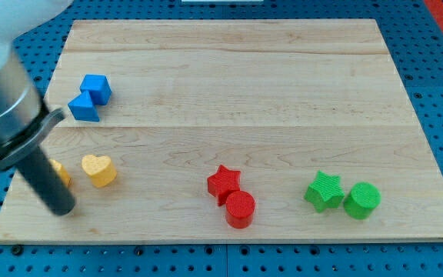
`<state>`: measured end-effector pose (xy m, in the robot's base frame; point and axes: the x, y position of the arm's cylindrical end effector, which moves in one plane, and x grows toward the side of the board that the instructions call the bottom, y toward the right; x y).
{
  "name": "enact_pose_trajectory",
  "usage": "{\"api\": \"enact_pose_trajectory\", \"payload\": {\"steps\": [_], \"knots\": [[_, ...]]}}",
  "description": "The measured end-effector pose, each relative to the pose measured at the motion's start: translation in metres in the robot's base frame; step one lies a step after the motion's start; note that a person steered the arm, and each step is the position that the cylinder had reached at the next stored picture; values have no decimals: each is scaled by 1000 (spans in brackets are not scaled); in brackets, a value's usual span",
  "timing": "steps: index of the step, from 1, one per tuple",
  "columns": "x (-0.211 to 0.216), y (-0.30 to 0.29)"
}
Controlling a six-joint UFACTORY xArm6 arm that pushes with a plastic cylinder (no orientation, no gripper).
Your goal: Push yellow hexagon to the center left
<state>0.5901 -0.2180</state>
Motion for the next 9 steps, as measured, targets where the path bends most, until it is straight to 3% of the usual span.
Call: {"api": "enact_pose_trajectory", "payload": {"steps": [1, 2, 3, 6, 7, 8, 9], "knots": [[25, -19], [24, -70], [16, -85], [-61, -27], [-57, 31], [-21, 22], [7, 74]]}}
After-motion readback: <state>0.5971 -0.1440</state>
